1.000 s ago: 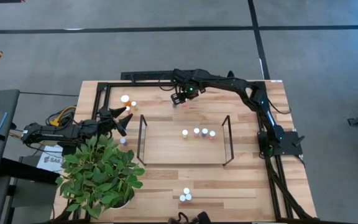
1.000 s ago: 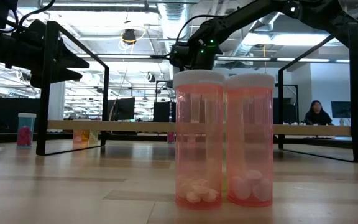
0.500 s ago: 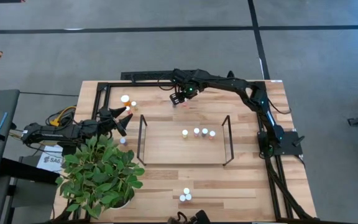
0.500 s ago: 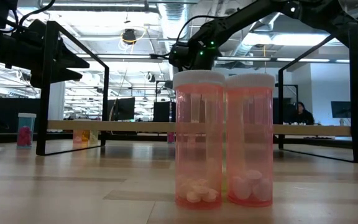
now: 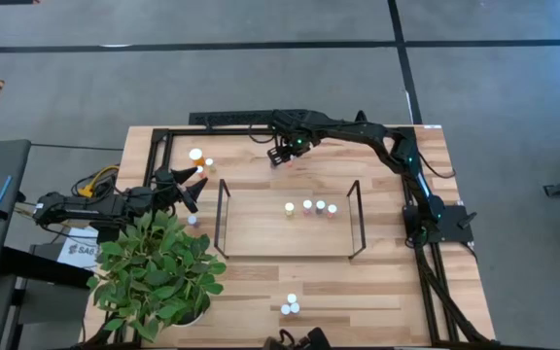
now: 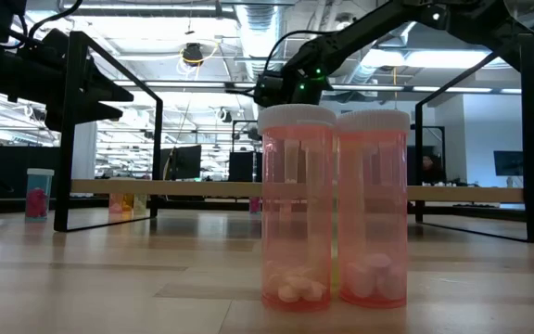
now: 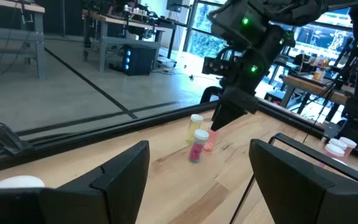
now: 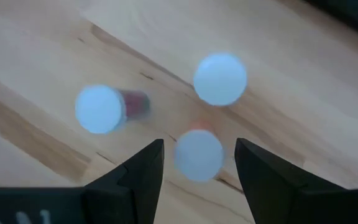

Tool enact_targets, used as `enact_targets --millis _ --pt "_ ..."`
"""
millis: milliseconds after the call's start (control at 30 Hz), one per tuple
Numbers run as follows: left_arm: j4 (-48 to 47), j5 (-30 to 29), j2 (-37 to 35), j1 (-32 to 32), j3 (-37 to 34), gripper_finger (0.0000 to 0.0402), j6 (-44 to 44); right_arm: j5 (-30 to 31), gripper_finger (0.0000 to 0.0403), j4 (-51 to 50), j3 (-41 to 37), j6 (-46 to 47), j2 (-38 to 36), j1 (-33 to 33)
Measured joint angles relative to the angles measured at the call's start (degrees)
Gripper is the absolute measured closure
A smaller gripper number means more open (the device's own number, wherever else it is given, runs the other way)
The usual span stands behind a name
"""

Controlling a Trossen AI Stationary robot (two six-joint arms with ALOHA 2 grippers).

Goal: Pick and place medicine bottles onto shelf by color
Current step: Put the orange pill bottle on the shelf

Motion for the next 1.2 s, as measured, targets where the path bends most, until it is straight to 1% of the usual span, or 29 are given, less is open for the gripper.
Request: enact_targets --millis 467,567,833,933,1033,1200 --pt "-0.02 0.00 0.00 0.00 0.00 0.0137 0.00 -0.05 0.0188 0.55 0.09 0.14 -0.07 -0.19" --pt "0.00 0.00 0.00 0.02 0.00 0.0137 0.00 -0.11 0.0201 0.58 0.09 0.14 -0.07 -0.12" --pt "0.00 0.00 0.00 0.00 0.00 0.0137 0.00 -0.17 0.0252 0.62 0.09 0.17 -0.07 -0.10" --pt "-0.02 0.00 0.00 0.02 -0.01 0.0137 0.00 -0.17 0.0259 0.73 0.09 0.17 -0.07 -0.10" --pt "-0.02 0.00 0.00 0.02 0.00 0.0137 0.01 -0.16 0.0254 1.10 0.09 0.19 -0.07 -0.10" --pt "-0.02 0.00 0.00 0.00 -0.01 0.0137 0.00 -0.17 0.0223 1.00 0.09 0.32 -0.07 -0.10"
